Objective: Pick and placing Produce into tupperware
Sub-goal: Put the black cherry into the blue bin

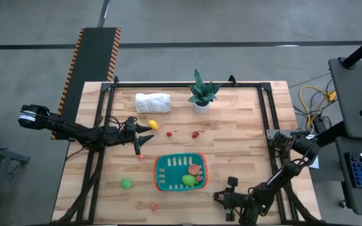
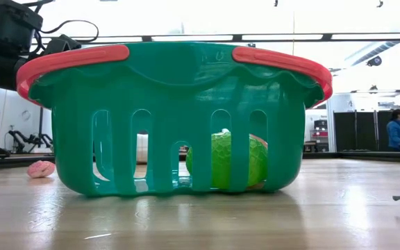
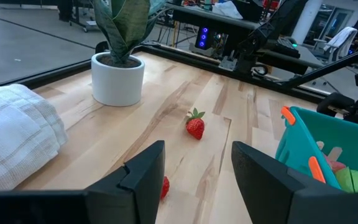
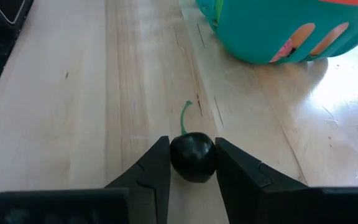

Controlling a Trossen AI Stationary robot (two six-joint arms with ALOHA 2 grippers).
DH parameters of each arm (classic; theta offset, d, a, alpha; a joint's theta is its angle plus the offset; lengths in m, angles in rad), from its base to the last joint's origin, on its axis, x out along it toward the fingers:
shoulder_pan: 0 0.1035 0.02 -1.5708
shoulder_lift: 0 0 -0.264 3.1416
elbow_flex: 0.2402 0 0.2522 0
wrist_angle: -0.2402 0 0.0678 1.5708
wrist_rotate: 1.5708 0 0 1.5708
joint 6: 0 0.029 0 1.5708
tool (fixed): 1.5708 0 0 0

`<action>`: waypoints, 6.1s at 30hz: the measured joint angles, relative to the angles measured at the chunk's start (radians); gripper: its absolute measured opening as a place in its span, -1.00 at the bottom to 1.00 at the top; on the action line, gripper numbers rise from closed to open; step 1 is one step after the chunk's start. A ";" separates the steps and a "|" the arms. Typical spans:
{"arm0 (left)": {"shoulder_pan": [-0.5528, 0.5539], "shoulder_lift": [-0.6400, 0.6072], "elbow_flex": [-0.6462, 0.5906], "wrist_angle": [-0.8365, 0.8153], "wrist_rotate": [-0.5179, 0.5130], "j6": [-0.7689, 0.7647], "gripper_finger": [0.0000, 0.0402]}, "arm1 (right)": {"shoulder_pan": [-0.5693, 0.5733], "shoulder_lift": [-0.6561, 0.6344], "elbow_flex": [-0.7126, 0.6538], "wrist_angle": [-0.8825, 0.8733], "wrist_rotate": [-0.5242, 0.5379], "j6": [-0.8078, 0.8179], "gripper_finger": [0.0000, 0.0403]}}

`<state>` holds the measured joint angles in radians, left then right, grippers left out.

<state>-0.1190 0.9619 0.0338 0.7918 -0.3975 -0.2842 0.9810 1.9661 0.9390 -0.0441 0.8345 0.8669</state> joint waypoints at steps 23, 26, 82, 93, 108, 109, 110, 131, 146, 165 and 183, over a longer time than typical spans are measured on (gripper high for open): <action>0.000 0.000 0.000 0.000 0.000 0.000 -0.14 | 0.015 -0.181 0.000 -0.001 0.005 -0.130 -0.51; 0.000 0.000 0.000 0.000 0.000 0.000 -0.14 | 0.020 -0.198 0.000 0.003 0.005 -0.142 -0.51; 0.000 0.000 0.000 0.001 0.000 0.002 -0.14 | -0.280 -0.247 0.000 0.271 -0.103 -0.668 -0.51; 0.000 0.000 0.000 0.001 0.000 0.002 -0.14 | -0.404 -0.246 0.000 0.323 -0.252 -0.748 -0.51; 0.000 0.000 0.000 0.001 0.000 0.003 -0.14 | -0.522 -0.246 0.000 0.407 -0.375 -0.823 -0.51; 0.000 0.000 0.000 0.001 0.000 0.003 -0.14 | -0.529 -0.246 0.000 0.411 -0.375 -0.825 -0.51; 0.000 0.000 0.000 0.001 0.000 0.004 -0.14 | -0.536 -0.246 0.000 0.413 -0.376 -0.826 -0.51; 0.000 0.000 0.000 0.000 -0.001 0.012 -0.14 | -0.695 -0.246 0.000 0.488 -0.547 -0.790 -0.51; 0.000 0.000 0.000 0.000 -0.012 0.012 -0.14 | -0.705 -0.246 0.000 0.463 -0.572 -0.630 -0.51; 0.000 0.000 0.000 0.000 -0.012 0.034 -0.14 | -0.650 -0.242 0.256 -0.068 -0.572 -0.528 -0.51; 0.000 0.000 0.000 0.000 -0.012 0.038 -0.14 | -0.656 0.009 0.539 -0.286 -0.635 -0.609 -0.51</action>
<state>-0.1190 0.9618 0.0341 0.7918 -0.4096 -0.2466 0.3245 1.9753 1.4784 -0.3305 0.1993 0.2578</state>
